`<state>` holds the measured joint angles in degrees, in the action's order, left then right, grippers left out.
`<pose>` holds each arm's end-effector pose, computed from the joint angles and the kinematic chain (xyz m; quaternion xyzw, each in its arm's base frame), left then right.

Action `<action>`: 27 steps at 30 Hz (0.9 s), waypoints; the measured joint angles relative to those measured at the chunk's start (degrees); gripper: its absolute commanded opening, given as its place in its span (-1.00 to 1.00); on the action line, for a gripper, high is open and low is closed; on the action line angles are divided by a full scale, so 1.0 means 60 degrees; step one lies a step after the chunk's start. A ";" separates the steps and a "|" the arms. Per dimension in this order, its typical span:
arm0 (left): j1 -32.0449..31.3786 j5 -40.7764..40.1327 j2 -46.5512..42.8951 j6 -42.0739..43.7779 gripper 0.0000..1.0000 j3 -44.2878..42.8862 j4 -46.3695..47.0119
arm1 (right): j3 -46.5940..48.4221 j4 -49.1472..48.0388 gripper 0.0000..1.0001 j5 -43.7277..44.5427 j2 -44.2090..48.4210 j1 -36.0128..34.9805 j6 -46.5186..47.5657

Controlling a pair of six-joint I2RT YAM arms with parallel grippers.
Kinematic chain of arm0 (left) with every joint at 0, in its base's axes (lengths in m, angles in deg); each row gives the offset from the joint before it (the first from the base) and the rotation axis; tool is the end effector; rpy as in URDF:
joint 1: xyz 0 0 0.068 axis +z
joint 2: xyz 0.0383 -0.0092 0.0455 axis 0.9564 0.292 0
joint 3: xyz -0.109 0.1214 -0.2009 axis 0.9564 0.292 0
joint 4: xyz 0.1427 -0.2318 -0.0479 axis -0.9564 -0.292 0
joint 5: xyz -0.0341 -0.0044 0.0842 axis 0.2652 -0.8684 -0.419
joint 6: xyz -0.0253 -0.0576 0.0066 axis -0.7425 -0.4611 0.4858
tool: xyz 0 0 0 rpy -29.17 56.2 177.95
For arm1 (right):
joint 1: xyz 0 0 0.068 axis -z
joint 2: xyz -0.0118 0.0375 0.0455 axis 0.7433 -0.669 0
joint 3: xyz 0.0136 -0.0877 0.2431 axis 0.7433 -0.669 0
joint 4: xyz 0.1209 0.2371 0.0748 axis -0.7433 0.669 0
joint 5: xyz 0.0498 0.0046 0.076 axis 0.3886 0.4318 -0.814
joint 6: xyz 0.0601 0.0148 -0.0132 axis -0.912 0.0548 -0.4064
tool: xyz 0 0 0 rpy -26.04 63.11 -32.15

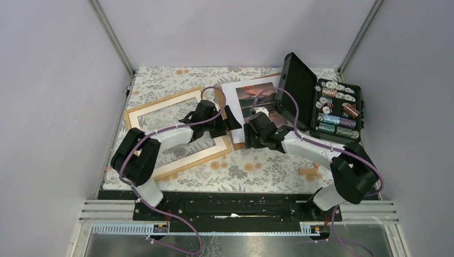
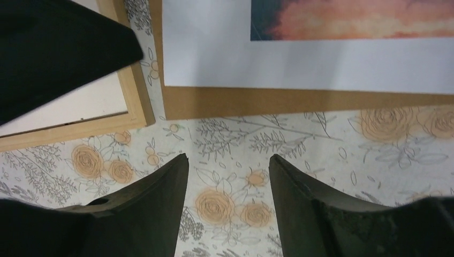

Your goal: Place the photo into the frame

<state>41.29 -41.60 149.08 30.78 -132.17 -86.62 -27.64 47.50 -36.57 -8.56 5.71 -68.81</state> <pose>0.3131 -0.2094 0.1646 -0.0708 0.8904 -0.3746 0.2487 0.2521 0.2189 0.1798 -0.0780 0.9284 0.1483 0.3317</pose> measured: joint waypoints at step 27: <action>0.3024 -0.0324 -0.3978 -0.0117 0.97 0.1960 0.0455 | -0.0612 -0.5249 0.11 0.2087 -0.2772 -0.2131 0.8597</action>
<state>59.44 -43.54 125.21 30.08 -120.41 -83.89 -31.31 16.00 -24.04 -25.19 -7.08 -17.22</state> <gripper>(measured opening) 0.987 0.561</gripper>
